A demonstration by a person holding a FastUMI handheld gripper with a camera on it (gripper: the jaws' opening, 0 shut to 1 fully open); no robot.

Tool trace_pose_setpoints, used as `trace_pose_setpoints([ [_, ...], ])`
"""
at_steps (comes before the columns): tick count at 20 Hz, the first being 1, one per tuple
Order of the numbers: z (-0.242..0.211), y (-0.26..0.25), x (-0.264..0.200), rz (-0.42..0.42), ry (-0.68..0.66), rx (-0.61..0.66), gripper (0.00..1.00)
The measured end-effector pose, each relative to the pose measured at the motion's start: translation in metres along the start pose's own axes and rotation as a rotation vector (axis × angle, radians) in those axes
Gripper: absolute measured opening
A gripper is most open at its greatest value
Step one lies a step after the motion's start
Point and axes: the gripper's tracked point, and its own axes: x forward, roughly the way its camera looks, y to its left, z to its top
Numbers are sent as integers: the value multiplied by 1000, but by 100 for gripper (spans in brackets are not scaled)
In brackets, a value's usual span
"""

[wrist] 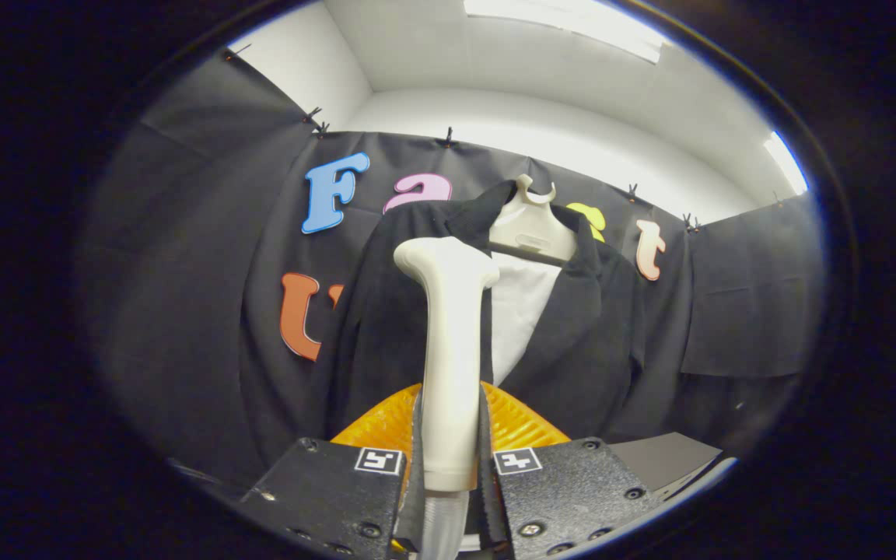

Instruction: Iron the clothes twice with a garment steamer, once on the left side and once on the right side.

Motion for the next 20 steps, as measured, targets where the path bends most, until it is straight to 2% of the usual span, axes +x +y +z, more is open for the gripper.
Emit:
trace_pose_setpoints([
  [5,-47,6,-15,21,70,-13,30],
  [12,-83,12,-35,39,133,-8,30],
  [20,-145,30,-64,86,241,-11,30],
])
